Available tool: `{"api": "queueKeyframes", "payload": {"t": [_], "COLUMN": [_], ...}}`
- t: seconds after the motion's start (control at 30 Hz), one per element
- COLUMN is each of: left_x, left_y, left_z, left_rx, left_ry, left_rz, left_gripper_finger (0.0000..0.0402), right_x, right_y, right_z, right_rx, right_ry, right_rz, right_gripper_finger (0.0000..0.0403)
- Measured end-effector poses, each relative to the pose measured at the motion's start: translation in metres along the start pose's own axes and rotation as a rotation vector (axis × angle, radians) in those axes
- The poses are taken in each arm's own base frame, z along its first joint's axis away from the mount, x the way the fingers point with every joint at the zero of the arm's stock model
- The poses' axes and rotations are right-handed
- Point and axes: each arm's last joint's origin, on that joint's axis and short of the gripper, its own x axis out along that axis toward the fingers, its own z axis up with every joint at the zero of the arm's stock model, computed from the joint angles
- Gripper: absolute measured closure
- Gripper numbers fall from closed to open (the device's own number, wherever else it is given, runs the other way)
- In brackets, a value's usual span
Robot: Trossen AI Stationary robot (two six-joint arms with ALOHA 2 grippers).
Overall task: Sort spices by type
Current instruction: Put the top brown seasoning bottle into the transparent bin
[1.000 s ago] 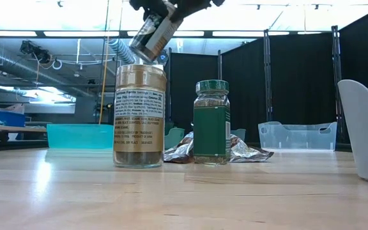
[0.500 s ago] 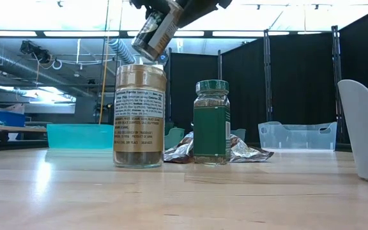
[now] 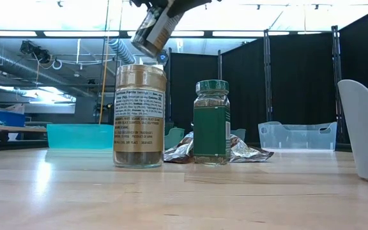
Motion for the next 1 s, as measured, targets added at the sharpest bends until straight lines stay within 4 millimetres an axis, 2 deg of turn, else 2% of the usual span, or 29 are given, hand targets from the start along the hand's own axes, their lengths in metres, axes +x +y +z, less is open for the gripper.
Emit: {"api": "queueKeyframes", "payload": {"t": [0.4, 0.5, 0.67, 1.0], "left_x": [0.0002, 0.0002, 0.0008, 0.0011], "left_y": [-0.0022, -0.0022, -0.0021, -0.002], "left_z": [-0.0003, -0.0003, -0.0007, -0.0006], "left_rx": [-0.001, -0.001, -0.002, -0.001], "left_ry": [-0.01, -0.009, -0.006, -0.008], "left_rz": [-0.059, -0.06, -0.061, -0.06], "left_gripper_finger": [0.0126, 0.0126, 0.0126, 0.0126], "right_x": [-0.0013, -0.0014, -0.0016, -0.0016], "right_y": [0.0006, 0.0007, 0.0011, 0.0011], "right_z": [0.0014, 0.0014, 0.0016, 0.0015], "right_rx": [0.002, 0.002, 0.0, 0.0], "right_ry": [-0.043, -0.049, -0.056, -0.055], "right_rz": [0.043, 0.052, 0.062, 0.062], "right_gripper_finger": [0.0035, 0.0056, 0.0119, 0.0121]}}
